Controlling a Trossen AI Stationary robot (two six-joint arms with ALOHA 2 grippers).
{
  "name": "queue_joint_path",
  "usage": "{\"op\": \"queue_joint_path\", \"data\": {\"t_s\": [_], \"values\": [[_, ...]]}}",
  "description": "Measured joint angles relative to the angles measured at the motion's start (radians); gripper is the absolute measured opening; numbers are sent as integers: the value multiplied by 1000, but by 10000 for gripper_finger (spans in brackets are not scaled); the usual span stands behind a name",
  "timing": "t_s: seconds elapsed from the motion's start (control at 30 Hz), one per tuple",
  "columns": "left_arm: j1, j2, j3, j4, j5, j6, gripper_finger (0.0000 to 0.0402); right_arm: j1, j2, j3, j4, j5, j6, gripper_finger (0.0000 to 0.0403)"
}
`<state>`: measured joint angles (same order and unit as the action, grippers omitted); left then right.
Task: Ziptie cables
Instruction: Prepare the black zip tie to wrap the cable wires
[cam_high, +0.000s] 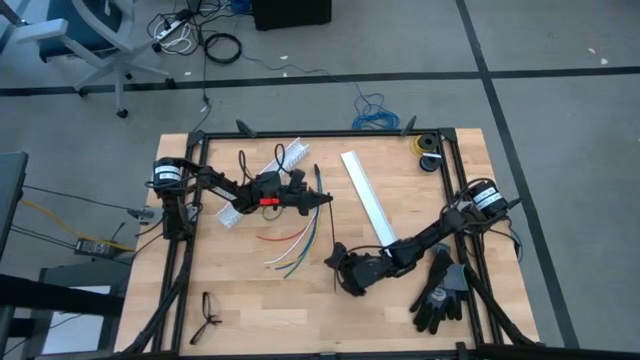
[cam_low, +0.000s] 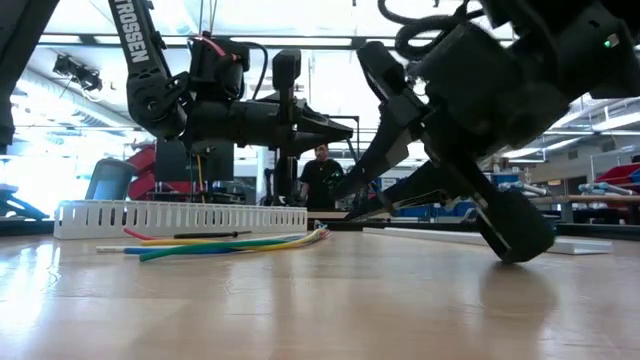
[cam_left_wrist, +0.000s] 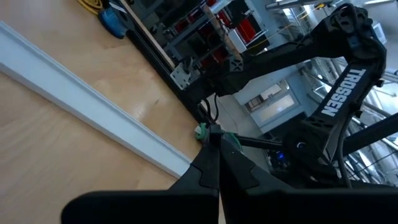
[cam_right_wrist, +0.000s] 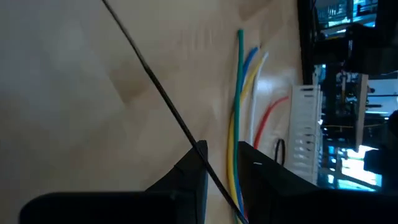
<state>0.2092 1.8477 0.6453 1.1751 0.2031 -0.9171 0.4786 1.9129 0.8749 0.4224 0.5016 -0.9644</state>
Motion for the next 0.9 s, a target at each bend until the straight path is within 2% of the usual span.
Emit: {"op": "queue_joint_path", "data": {"t_s": [0.27,0.43,0.9], "values": [[27,0,0,-115,33,48,1,34,0,0,4,18,78,73],[27,0,0,-96,52,49,1,34,1,0,10,23,88,73],[6,0,0,-24,7,15,1,-3,2,0,27,-70,119,73]]}}
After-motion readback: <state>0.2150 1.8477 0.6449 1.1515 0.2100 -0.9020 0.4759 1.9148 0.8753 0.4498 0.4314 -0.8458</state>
